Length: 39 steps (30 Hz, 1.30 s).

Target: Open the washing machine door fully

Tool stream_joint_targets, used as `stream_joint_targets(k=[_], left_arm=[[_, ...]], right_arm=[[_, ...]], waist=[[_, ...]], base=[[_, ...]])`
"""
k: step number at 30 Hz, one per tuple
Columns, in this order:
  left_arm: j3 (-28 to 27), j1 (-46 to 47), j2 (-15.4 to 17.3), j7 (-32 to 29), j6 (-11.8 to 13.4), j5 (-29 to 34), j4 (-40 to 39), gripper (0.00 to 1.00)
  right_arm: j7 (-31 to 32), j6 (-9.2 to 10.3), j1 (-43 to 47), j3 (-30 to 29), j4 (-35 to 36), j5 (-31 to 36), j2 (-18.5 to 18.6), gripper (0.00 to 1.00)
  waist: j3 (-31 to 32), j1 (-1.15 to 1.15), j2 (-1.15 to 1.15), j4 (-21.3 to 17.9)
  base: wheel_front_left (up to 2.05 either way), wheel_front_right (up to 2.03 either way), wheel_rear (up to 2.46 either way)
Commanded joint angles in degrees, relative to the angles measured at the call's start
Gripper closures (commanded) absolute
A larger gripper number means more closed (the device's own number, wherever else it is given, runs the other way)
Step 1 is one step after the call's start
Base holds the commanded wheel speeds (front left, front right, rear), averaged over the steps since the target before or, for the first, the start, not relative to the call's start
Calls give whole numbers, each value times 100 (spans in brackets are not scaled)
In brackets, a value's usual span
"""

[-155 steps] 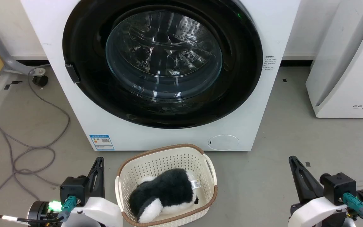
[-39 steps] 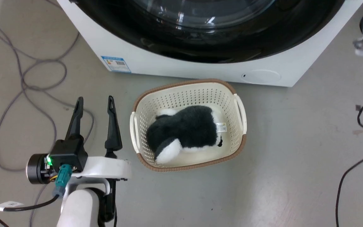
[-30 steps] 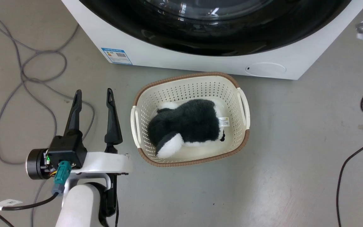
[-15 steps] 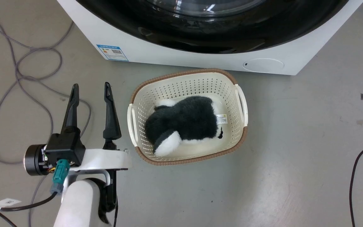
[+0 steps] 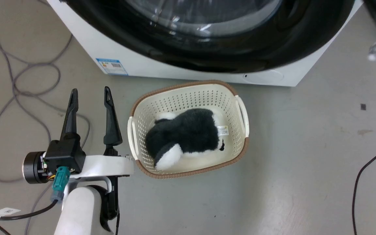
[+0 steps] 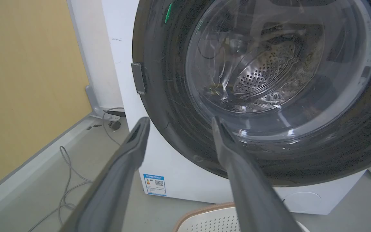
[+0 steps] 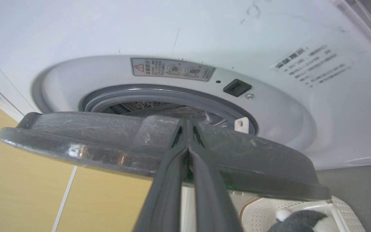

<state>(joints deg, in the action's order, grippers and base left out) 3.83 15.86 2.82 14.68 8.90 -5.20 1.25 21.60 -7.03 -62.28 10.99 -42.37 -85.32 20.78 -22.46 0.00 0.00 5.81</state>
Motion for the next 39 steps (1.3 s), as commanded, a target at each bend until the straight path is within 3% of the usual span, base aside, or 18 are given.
stream_joint_targets(k=[1, 26, 39], left_arm=[[-18, -21, 6, 32, -5, 27, 7, 0], [-171, -680, 6, 32, -105, 121, 166, 0], [-260, -974, 6, 32, -142, 172, 162, 0]], right_arm=[[102, -46, 92, 124, 115, -58, -225, 100], [-174, -46, 2051, 253, 1153, -324, -415, 100], [-165, -46, 3259, 255, 2123, -557, -520, 100]], waist=[[52, 0, 0, -26], [1121, 0, 0, -241], [1504, 0, 0, -282]], base=[[0, 0, 0], [0, 0, 0], [0, 0, 0]])
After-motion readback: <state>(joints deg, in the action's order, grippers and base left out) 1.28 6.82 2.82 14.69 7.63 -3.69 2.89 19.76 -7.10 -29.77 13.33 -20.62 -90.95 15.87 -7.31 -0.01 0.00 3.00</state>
